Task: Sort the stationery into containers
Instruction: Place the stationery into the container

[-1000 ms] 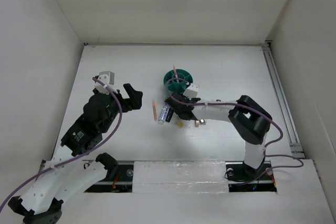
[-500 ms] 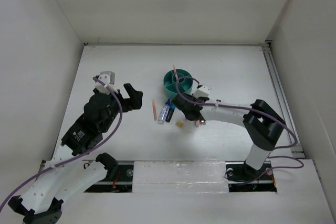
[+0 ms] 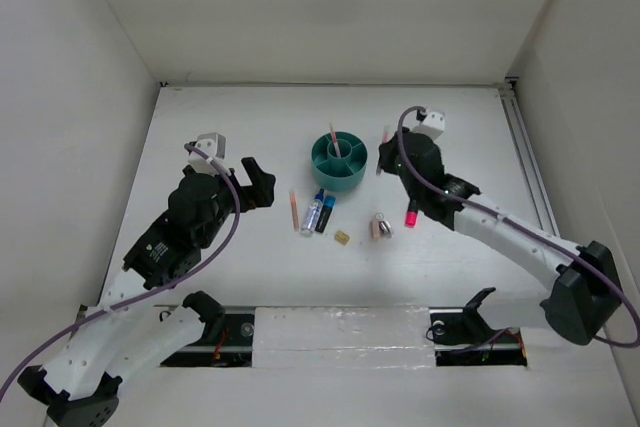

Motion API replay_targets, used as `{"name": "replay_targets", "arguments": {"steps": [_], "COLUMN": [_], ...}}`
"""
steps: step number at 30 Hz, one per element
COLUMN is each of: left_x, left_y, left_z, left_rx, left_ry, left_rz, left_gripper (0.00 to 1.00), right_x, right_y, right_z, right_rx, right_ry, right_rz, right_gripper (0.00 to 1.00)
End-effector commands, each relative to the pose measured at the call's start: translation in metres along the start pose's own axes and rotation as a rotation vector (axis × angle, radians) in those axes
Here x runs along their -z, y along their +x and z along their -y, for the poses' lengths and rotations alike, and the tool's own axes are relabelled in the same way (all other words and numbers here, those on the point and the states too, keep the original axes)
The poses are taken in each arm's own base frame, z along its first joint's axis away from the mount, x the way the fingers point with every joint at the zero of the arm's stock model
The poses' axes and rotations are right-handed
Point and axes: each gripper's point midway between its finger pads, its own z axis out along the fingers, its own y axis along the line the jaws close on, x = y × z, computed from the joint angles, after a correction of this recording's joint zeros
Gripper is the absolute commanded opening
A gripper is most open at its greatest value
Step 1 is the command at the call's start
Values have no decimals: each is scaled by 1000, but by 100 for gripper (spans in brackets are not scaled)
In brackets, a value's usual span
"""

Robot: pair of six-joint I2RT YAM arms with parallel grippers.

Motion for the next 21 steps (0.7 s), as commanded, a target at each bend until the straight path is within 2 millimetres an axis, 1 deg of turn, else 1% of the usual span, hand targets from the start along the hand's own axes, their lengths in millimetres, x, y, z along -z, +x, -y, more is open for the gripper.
{"name": "replay_targets", "arguments": {"steps": [1,2,3,4,5,6,7,8,9,10,11,12,13,14,15,16,17,18,19,20,21], "left_x": [0,0,0,0,0,0,0,0,0,0,0,0,0,0,0,2,1,1,1,1,1], "left_y": [-6,-6,-6,-6,-6,-6,-6,-6,-6,-6,-6,-6,-6,-6,-6,-10,-6,-5,-6,-6,-6], "left_z": [1,1,1,1,1,1,1,1,1,1,1,1,1,1,1,3,1,3,5,5,6], "left_rx": [5,5,5,5,5,5,5,5,5,5,5,5,5,5,5,10,8,-2,1,-8,-9], "left_ry": [6,6,6,6,6,6,6,6,6,6,6,6,6,6,6,14,10,20,33,33,41], "left_rz": [22,22,22,22,22,22,22,22,22,22,22,22,22,22,22,38,30,24,28,28,24], "left_gripper": [100,100,100,100,100,100,100,100,100,100,100,100,100,100,100,100,100,100,100,100,100], "right_x": [16,23,31,28,33,31,18,17,18,16,7,8,5,-6,-3,-6,-7,-13,-13,-13,-22], "right_y": [-79,-78,-88,-88,-82,-91,-78,-82,-77,-80,-71,-70,-67,-62,-63,-58,-60,-52,-46,-49,-39], "right_z": [-79,-90,-99,-108,-119,-124,-127,-133,-136,-140,-141,-144,-144,-140,-144,-141,-145,-146,-147,-151,-150], "right_rx": [270,318,344,385,422,434,448,458,476,473,438,434,422,408,390,392,394,391,397,399,392], "right_ry": [-516,-641,-706,-763,-867,-905,-935,-978,-1052,-1088,-1120,-1169,-1191,-1198,-1231,-1248,-1268,-1286,-1316,-1336,-1342], "right_rz": [291,294,329,350,335,353,317,346,333,341,324,321,318,304,321,307,313,295,268,277,245], "right_gripper": [0,0,0,0,0,0,0,0,0,0,0,0,0,0,0,0,0,0,0,0,0]}}
